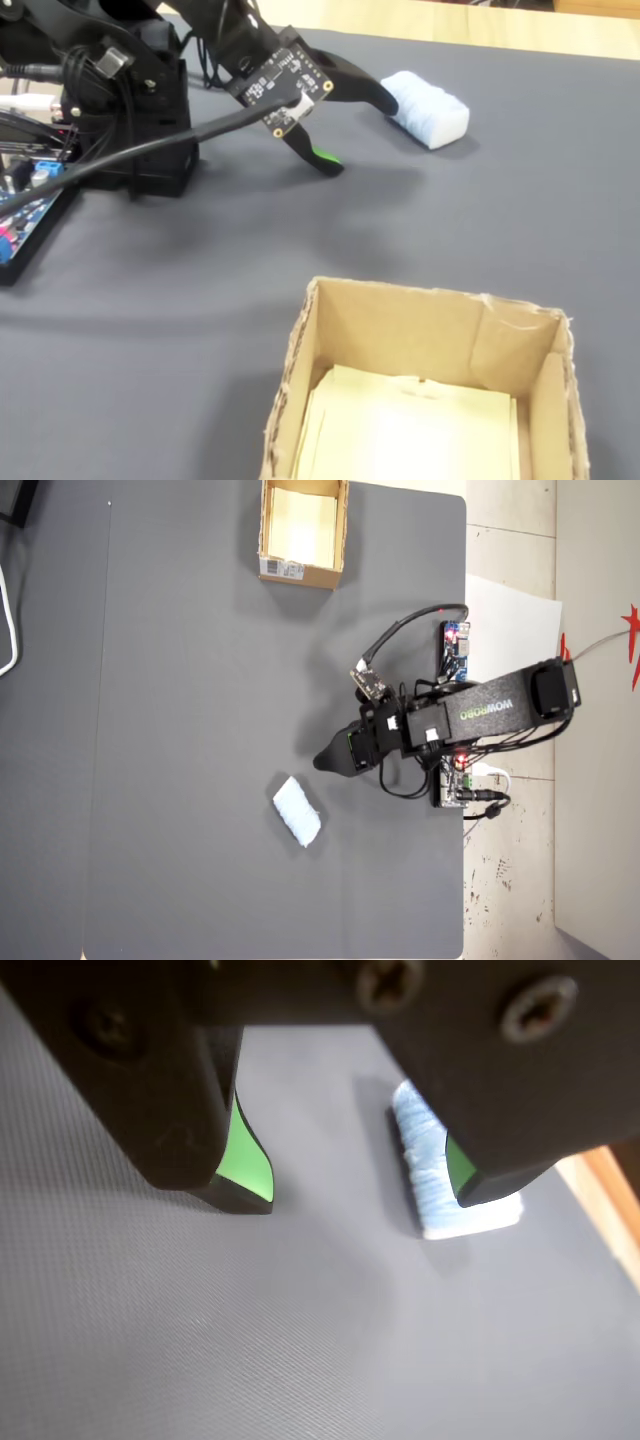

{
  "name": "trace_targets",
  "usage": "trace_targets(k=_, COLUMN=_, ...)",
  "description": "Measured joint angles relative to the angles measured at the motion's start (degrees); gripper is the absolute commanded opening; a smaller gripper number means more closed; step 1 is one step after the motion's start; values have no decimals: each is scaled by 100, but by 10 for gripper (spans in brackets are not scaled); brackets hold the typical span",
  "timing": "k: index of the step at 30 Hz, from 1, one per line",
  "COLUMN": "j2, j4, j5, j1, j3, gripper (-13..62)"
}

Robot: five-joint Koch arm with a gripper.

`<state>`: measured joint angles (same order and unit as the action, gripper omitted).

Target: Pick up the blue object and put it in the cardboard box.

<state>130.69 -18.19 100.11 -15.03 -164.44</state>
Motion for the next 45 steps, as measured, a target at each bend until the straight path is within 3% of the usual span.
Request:
trace_targets(k=15, j2=-97, j4=-1336, j5=-176, j1=-343, j3=1239, gripper=338)
trace_targets(k=31, j2=-2136, j4=-2487, j5=-185, j1=-1037, j3=3437, gripper=338)
trace_targets(k=45, j2=-3656, j4=-2646, j5=-185, j1=-1485, j3=4430, gripper=338)
